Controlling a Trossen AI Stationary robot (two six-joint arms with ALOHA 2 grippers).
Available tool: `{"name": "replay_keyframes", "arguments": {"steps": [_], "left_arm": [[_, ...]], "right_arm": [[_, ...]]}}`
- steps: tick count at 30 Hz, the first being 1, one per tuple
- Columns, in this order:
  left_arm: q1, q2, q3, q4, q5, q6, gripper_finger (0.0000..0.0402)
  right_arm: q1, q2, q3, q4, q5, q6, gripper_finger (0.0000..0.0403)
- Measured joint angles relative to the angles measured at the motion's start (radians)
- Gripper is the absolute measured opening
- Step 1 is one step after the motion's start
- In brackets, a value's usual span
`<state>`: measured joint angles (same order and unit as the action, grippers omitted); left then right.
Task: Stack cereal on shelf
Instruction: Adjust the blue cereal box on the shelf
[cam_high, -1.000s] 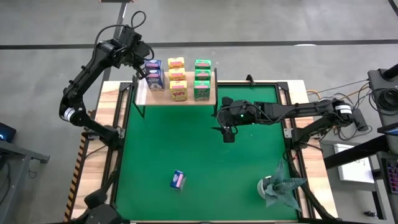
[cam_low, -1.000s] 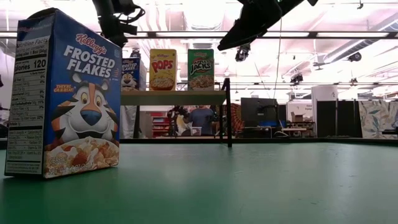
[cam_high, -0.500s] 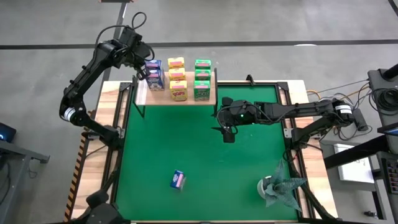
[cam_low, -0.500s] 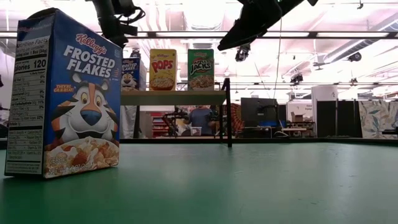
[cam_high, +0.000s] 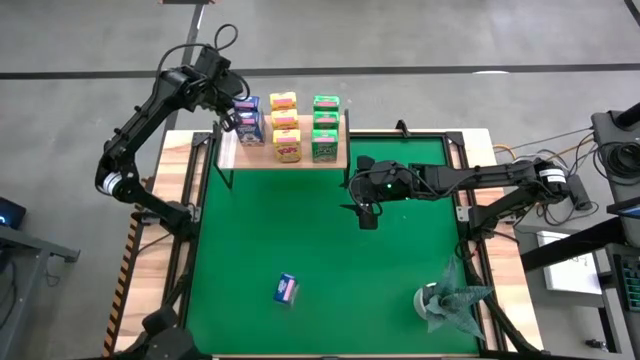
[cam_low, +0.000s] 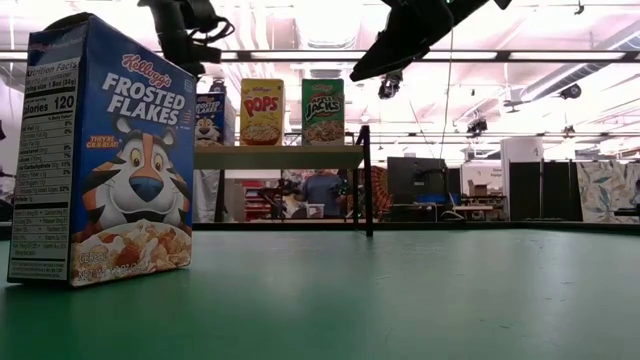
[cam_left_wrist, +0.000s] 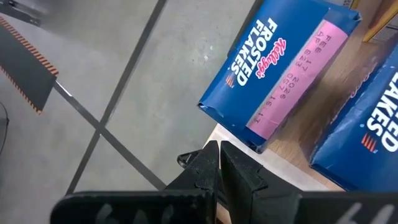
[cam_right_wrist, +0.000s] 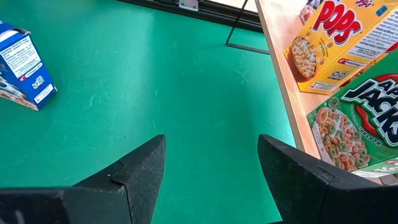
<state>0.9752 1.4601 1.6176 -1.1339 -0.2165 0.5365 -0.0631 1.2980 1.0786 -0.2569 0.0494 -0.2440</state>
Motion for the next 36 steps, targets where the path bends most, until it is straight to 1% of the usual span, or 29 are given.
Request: {"name": "replay_keyframes", "arguments": {"steps": [3, 8, 18, 22, 26, 27, 29, 34, 36], "left_arm": [[0.0, -0.002, 0.0, 0.0, 0.003, 0.0, 0.0], [0.0, -0.007, 0.0, 0.0, 0.068, -0.001, 0.0], [0.0, -0.019, 0.0, -0.015, 0.067, -0.004, 0.0], [0.0, -0.027, 0.0, -0.014, 0.014, -0.005, 0.0], [0.0, -0.041, 0.02, -0.005, 0.024, -0.021, 0.0], [0.0, -0.045, 0.028, -0.002, 0.039, -0.03, 0.0], [0.0, -0.055, 0.037, -0.002, 0.11, -0.034, 0.0], [-0.001, -0.083, 0.037, -0.017, 0.371, -0.023, 0.0], [-0.002, -0.084, 0.037, -0.019, 0.406, -0.022, 0.0]], "right_arm": [[0.0, 0.0, 0.0, 0.0, 0.0, 0.0, 0.0244], [0.0, 0.0, 0.0, 0.0, 0.0, 0.0, 0.0244], [0.0, 0.0, 0.0, 0.0, 0.0, 0.0, 0.0244], [0.0, 0.0, 0.0, 0.0, 0.0, 0.0, 0.0244], [0.0, 0.0, 0.0, 0.0, 0.0, 0.0, 0.0244], [0.0, 0.0, 0.0, 0.0, 0.0, 0.0, 0.0244], [0.0, 0.0, 0.0, 0.0, 0.0, 0.0, 0.0244], [0.0, 0.0, 0.0, 0.0, 0.0, -0.001, 0.0244], [0.0, 0.0, 0.0, 0.0, 0.0, -0.002, 0.0244]]}}
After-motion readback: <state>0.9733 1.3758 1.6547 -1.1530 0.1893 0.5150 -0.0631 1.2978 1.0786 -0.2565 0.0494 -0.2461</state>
